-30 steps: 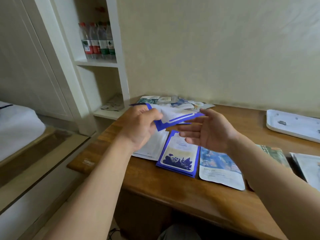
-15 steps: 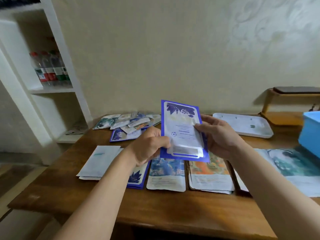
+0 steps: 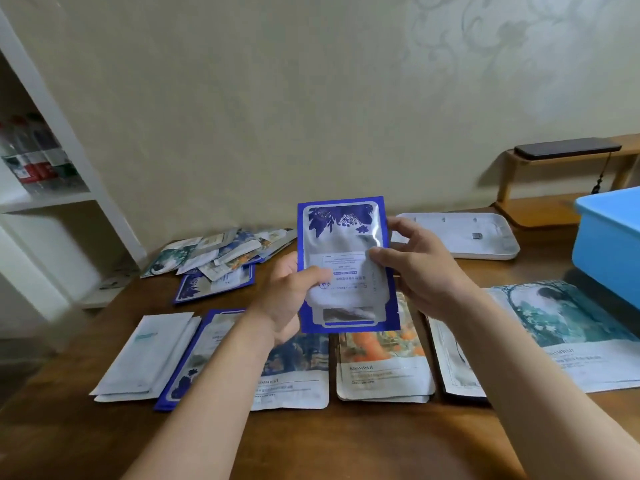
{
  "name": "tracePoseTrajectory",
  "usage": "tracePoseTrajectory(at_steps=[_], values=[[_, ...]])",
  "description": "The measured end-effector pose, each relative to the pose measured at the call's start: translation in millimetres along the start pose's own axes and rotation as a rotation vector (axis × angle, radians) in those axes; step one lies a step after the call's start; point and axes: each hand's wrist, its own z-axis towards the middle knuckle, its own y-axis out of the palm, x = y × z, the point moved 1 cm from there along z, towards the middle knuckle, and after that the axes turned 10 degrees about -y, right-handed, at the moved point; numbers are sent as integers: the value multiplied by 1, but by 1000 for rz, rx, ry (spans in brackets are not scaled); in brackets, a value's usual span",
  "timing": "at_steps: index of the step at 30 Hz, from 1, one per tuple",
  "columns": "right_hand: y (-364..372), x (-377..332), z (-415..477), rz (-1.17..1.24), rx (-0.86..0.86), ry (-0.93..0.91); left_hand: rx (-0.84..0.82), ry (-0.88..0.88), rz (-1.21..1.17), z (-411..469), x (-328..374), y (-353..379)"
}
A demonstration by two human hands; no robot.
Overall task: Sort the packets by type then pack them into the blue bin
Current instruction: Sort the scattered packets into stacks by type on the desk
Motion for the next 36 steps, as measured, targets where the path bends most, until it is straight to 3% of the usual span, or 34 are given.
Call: tracePoseTrajectory(at_steps=[5,11,17,21,24,29,36], values=[[13,3,19,-52,-209,79,204,76,-133,13,4,-29],[38,28,27,292,-309,234,414,87,-518,16,3,-69],[69,42,37,51,-84,206,307,110,-589,-10,-4,-94],[81,31,54,-70,-48,126,290,31,-420,-38,-9,-122],[106,31,61,-211,-82,110,420,9,-284,-57,-16,-136],[144,63,59,-393,-218,347,712,-20,-236,-86,-48,-157],[183,117,53,-536,-143,404,902,-121,452,-108,-67,-193]])
